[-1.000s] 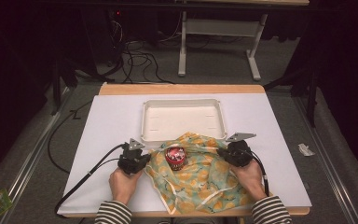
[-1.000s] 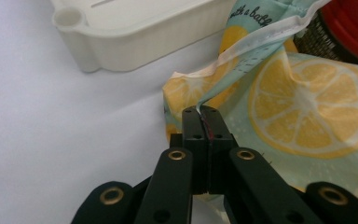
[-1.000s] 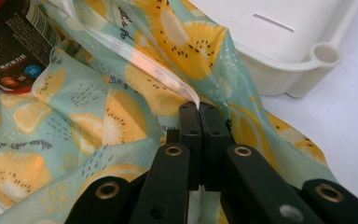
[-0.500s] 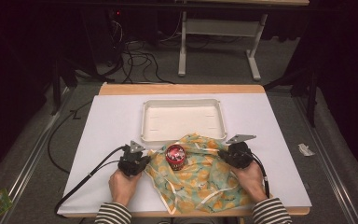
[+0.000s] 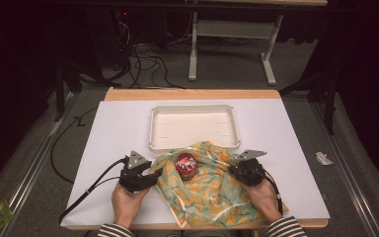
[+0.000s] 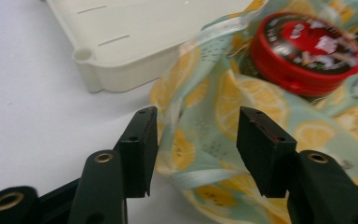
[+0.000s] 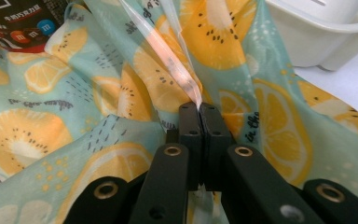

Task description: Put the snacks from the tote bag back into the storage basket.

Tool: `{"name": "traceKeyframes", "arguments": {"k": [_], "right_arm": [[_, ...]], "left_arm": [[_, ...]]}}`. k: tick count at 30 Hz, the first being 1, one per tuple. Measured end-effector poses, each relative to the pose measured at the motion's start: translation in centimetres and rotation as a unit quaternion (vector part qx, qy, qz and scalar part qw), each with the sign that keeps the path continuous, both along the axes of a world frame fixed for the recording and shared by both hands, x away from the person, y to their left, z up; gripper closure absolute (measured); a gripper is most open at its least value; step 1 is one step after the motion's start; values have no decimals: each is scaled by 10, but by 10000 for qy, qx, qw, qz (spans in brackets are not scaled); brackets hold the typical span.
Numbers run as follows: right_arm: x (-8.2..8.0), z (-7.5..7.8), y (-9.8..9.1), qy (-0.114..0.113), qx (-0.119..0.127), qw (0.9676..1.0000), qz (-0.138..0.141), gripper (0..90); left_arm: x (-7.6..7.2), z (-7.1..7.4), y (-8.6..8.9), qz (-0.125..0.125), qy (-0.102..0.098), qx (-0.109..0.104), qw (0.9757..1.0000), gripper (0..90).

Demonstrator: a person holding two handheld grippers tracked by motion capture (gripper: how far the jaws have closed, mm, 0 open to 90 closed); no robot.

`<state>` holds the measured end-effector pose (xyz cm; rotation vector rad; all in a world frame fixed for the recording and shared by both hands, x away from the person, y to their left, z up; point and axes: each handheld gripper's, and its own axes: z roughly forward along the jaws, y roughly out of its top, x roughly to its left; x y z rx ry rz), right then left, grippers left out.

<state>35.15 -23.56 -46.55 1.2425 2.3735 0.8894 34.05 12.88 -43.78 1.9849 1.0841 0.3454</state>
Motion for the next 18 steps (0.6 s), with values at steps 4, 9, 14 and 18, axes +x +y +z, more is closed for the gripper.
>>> {"name": "traceKeyframes", "arguments": {"k": [4,9,14,18], "right_arm": [[0,0,1,-1,-10,10000,-1,900],[0,-1,2,-10,-10,10000,8,897],[0,0,4,-36,-64,10000,34,871],[-1,1,6,-151,-88,9998,28,825]], "left_arm": [[-4,0,-3,-37,144,-137,9998,430],[-7,-3,-9,-112,200,-219,9995,388],[-6,-11,-15,-198,321,-216,9991,360],[0,-24,-21,-191,464,82,9987,405]]}}
